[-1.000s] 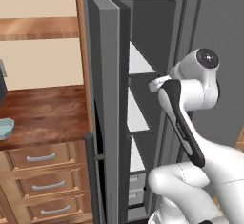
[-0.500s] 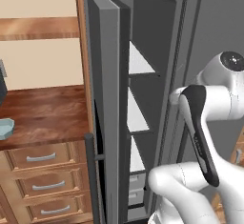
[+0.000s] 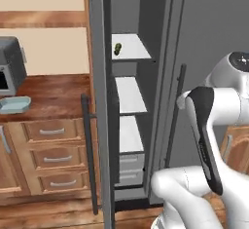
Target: Take the onion and squash out of the freezer and place them in the tupperware container on the counter. Then put the tupperware containing the vegetables back in the freezer.
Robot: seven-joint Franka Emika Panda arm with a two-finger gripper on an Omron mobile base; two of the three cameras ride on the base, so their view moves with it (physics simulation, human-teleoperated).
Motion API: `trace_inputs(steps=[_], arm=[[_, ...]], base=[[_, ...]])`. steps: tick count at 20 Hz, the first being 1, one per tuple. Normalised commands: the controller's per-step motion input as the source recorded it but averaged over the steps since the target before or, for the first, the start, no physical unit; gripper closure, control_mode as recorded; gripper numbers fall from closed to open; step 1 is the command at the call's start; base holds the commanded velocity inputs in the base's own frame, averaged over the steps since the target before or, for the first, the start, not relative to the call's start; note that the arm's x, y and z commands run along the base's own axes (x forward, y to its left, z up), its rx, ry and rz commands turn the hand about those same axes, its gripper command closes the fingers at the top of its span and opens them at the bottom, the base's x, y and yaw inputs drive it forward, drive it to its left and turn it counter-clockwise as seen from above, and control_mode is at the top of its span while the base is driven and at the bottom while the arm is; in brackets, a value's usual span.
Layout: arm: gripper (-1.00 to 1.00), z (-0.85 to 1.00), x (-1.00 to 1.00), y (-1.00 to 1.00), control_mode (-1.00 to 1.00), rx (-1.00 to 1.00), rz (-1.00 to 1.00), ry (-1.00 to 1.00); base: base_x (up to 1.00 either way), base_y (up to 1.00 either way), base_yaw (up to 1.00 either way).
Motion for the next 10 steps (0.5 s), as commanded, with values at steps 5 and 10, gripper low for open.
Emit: trace_inputs(steps=[5, 10], arm=[[1.00, 0.00, 0.00, 0.00, 1.00, 0.00, 0.00, 0.00], [1.00, 0.00, 0.00, 0.00, 1.00, 0.00, 0.00, 0.00]], base=[[-0.03, -0.33, 0.75], [-0.50, -0.23, 0.77]])
